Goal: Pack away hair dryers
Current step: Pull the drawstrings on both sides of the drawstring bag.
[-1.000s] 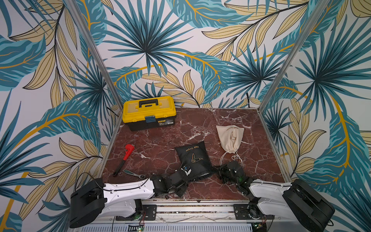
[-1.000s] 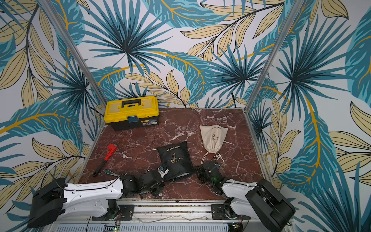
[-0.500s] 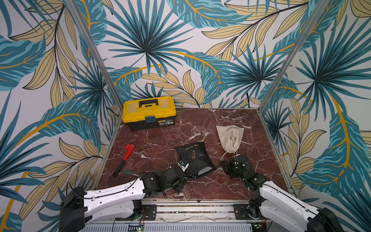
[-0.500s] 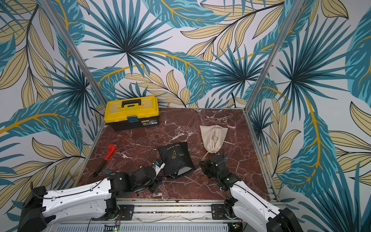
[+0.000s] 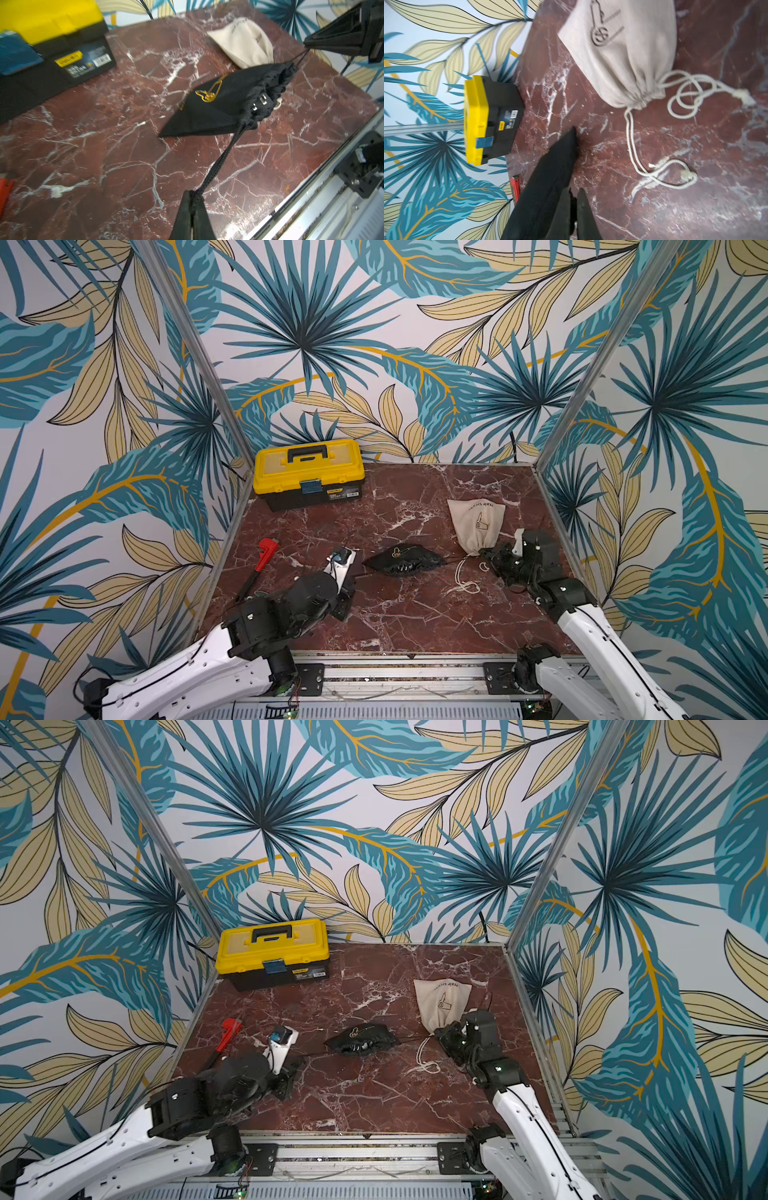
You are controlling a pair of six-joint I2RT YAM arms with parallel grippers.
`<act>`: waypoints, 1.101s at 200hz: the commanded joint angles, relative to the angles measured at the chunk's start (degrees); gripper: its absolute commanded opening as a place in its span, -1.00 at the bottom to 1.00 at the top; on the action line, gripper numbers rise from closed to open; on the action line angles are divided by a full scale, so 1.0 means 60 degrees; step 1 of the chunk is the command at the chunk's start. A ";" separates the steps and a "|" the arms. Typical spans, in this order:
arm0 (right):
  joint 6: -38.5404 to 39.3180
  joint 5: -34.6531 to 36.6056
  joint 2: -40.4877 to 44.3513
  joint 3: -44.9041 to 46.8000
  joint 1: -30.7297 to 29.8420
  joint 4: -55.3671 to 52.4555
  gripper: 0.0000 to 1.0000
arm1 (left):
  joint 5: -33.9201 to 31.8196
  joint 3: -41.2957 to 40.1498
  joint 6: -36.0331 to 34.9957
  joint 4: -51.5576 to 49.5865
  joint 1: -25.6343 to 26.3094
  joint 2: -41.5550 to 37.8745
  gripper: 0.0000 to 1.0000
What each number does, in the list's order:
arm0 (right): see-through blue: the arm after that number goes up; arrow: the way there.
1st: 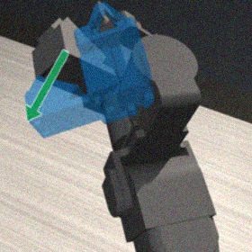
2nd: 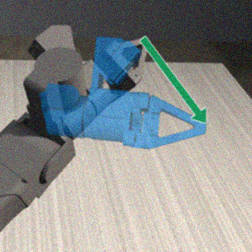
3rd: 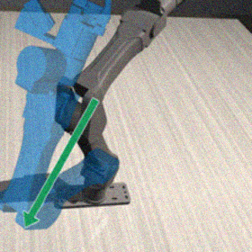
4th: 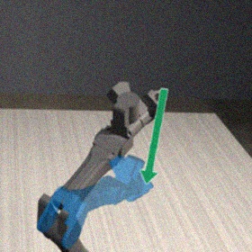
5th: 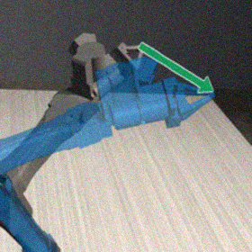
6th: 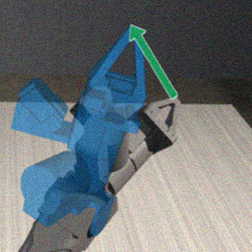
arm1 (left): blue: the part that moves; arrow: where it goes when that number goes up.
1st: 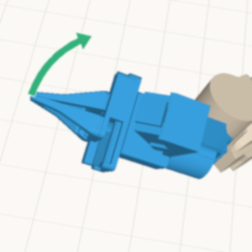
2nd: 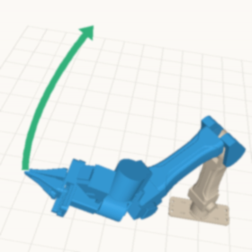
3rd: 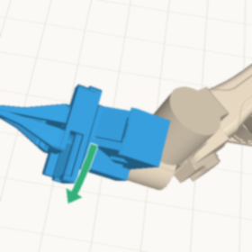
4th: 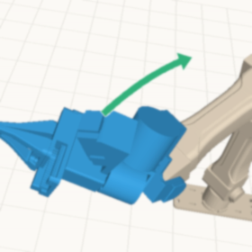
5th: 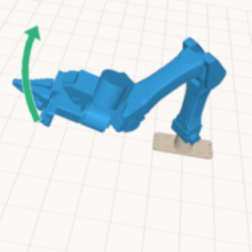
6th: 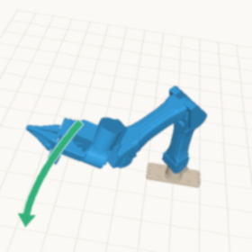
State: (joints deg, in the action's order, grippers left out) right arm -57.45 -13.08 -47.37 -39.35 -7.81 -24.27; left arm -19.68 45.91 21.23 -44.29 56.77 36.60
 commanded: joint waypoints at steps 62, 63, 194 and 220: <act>0.1776 -0.1594 -0.1183 -0.2403 0.2158 -0.1116 -1.00 | 0.0303 0.3002 -0.2558 -0.1597 -0.3748 0.1240 -1.00; 0.1786 -0.1611 -0.1192 -0.2427 0.2177 -0.1121 -1.00 | 0.0349 0.3022 -0.2587 -0.1597 -0.3807 0.1261 -1.00; 0.2344 -0.2748 -0.2422 -0.3253 0.4358 -0.0801 -1.00 | 0.3687 0.4137 -0.3841 -0.0954 -0.9044 0.3388 -1.00; 0.2366 -0.2910 -0.2688 -0.3314 0.4740 -0.0658 -1.00 | 0.4249 0.4380 -0.3892 -0.0816 -0.9860 0.3681 -1.00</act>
State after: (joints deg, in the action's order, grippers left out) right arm -44.97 -40.01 -62.08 -57.71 15.42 -32.01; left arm 14.06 67.33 -1.72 -50.48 4.82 58.57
